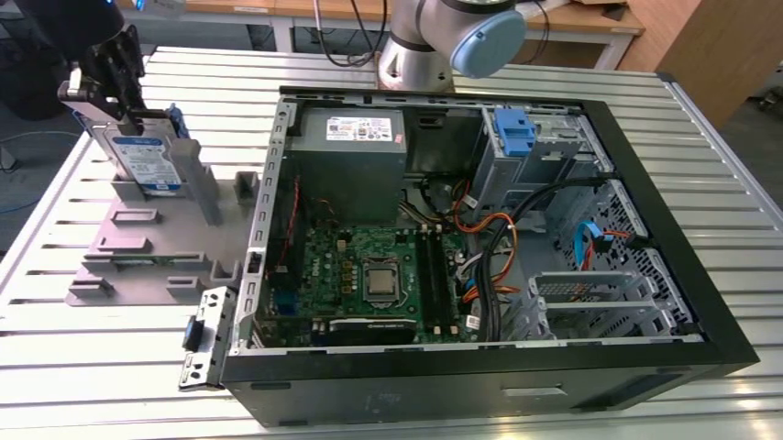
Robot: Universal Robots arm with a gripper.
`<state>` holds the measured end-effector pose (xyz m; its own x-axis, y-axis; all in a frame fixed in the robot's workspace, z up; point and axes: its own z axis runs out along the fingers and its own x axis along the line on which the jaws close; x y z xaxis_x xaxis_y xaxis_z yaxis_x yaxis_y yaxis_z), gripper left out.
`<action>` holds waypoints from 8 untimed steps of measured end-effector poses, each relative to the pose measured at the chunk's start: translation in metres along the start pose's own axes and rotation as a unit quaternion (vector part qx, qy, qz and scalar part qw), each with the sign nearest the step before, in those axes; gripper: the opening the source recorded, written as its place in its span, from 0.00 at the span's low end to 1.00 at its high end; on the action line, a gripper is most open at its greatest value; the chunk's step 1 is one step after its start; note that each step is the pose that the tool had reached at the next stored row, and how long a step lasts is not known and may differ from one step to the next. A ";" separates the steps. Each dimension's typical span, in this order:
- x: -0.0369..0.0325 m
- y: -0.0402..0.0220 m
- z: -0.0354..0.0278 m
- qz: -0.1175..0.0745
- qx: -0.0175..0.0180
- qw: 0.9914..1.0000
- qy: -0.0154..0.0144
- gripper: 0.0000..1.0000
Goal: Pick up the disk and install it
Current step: 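Pick up the disk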
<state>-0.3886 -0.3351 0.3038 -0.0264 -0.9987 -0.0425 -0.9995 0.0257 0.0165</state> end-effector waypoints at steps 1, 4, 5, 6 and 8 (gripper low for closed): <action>0.0000 0.0000 0.0000 0.000 0.000 1.000 0.000 0.35; 0.0000 0.0000 0.0000 0.006 0.000 1.000 0.000 0.35; 0.0000 0.0000 0.0000 0.006 0.000 1.000 0.000 0.35; 0.0000 0.0000 0.0000 0.006 0.000 1.000 0.000 0.35; 0.0000 0.0000 0.0000 0.006 0.000 1.000 0.000 0.35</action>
<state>-0.3886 -0.3351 0.3038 -0.0386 -0.9984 -0.0425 -0.9991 0.0379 0.0165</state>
